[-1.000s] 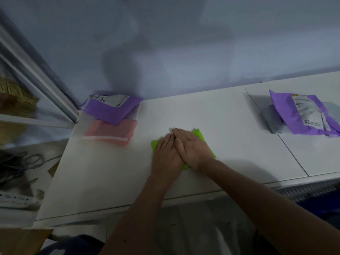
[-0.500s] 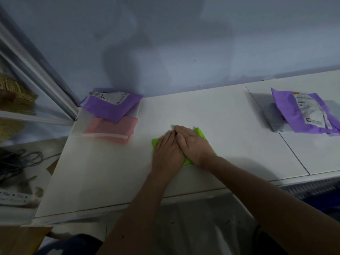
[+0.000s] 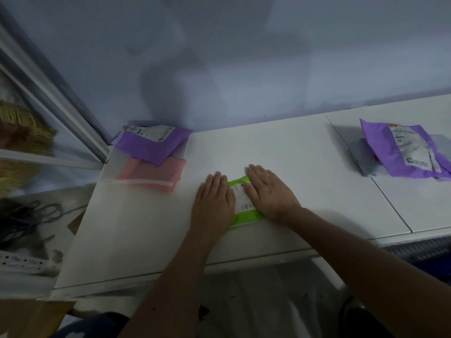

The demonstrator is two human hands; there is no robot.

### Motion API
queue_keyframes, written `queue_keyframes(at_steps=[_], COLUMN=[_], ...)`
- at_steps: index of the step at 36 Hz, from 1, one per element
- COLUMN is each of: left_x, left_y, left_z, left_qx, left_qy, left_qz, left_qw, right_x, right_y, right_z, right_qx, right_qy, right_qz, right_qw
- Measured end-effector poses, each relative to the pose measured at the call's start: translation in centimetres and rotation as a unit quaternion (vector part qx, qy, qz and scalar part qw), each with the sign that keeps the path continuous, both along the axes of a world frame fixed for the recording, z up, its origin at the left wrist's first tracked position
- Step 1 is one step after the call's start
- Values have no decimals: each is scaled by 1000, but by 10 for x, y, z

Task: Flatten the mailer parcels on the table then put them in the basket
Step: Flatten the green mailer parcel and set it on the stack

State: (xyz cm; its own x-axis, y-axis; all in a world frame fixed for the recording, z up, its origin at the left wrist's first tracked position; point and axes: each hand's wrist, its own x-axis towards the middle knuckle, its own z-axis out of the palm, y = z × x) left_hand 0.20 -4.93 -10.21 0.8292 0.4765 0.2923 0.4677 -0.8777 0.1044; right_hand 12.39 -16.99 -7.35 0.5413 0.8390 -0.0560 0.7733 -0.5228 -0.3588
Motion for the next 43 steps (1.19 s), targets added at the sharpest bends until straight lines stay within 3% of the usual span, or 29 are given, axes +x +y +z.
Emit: queue_keyframes(at_steps=[9, 14, 17, 19, 21, 25, 33, 36, 43], left_x=[6, 14, 22, 23, 18, 6, 4, 6, 0], left_y=[3, 4, 1, -5, -8, -10, -15, -14, -6], left_z=[8, 23, 25, 21, 17, 8, 7, 3, 1], left_qx=[-2, -3, -14, -73, -109, -26, 45, 25, 10], left_qy=[24, 6, 15, 20, 13, -12, -6, 2, 13], left_qz=[4, 24, -74, -152, -168, -174, -131, -100, -49], left_qw=[1000, 1000, 997, 985, 980, 984, 990, 995, 999], right_x=[0, -6, -15, -20, -26, -24, -13, -3, -2], right_y=[2, 15, 21, 21, 20, 14, 3, -2, -8], right_z=[6, 19, 27, 29, 24, 10, -2, -9, -3], right_qx=[-15, 52, 72, 75, 72, 82, 58, 3, 19], right_qy=[-5, -15, 54, 100, 90, 79, 2, -11, -42], right_qz=[-5, -20, -11, -13, -10, 3, 43, 66, 36], right_qw=[1000, 998, 996, 992, 993, 993, 997, 998, 998])
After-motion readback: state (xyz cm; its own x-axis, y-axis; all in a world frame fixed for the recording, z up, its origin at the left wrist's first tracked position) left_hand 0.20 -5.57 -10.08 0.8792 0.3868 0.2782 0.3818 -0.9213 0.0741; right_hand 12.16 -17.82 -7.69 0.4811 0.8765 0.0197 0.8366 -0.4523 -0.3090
